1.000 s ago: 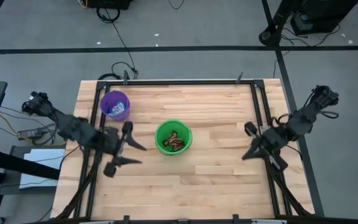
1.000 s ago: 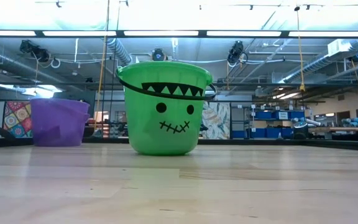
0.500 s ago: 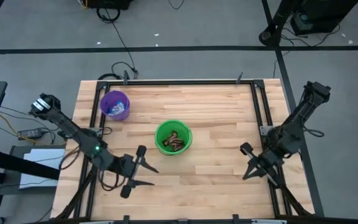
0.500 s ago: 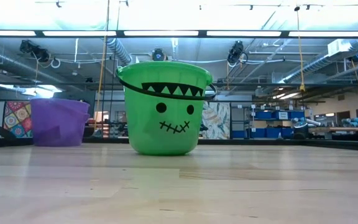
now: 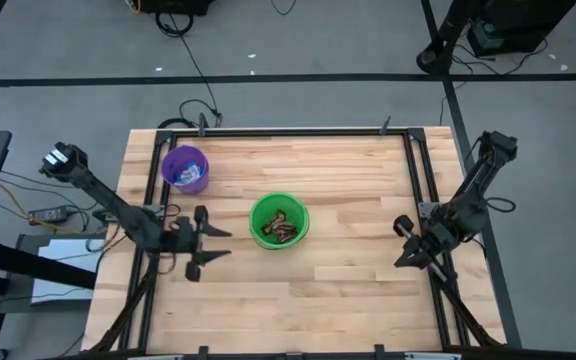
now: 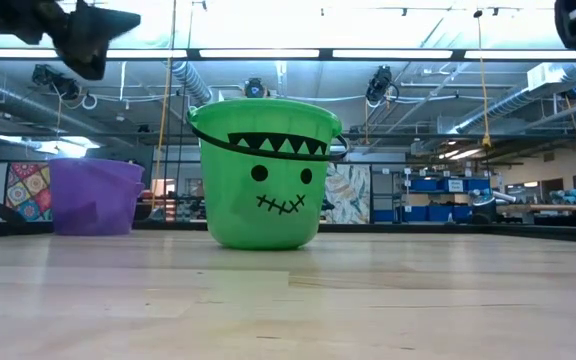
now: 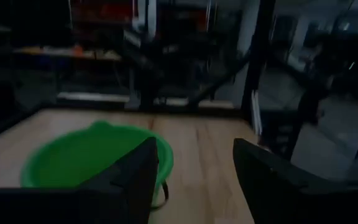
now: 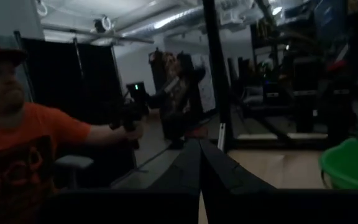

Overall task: Sort candy by brand, put in halloween buckets
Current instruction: Return to Home Position

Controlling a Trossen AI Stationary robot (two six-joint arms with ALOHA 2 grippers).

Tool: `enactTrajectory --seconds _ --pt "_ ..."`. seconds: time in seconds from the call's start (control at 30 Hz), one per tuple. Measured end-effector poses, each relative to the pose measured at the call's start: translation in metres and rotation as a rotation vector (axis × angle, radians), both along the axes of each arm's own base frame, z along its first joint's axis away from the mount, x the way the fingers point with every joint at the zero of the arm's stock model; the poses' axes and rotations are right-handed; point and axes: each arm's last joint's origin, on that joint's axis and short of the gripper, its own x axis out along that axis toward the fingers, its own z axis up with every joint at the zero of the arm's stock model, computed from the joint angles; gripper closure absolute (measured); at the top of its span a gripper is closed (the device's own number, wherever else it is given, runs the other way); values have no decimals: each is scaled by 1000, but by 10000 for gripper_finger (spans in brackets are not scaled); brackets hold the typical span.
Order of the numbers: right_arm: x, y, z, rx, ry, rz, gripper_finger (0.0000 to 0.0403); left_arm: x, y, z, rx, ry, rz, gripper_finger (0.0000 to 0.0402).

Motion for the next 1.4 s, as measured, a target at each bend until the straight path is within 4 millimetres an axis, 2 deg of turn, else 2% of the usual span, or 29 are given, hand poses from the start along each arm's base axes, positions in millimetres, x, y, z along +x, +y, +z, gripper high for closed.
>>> enactTrajectory --seconds 0.1,0.3,0.5,0.7,0.9,1.1,1.3,1.4 --pt "-3 -3 1 -6 -39 41 392 -12 8 -5 8 -30 -40 191" --pt "-11 -2 -3 -6 -108 242 392 -30 18 -19 -7 -83 -172 207" --pt "-11 -2 -9 -101 -160 242 392 -35 26 -33 12 -92 -206 218" --pt "-7 -7 -14 -187 -207 120 392 -27 40 -32 99 -122 -183 220" --pt "-3 -18 -22 -225 -199 -34 392 -18 68 -33 140 -115 -104 220" --pt "0 -28 -19 -212 -204 -187 392 -16 93 -34 101 -89 -11 220" --pt "1 -31 -21 -179 -148 -246 392 -16 99 -39 -25 -37 -52 220" --pt "1 -32 -22 -185 -128 -271 392 -16 99 -39 -17 -39 -68 220"
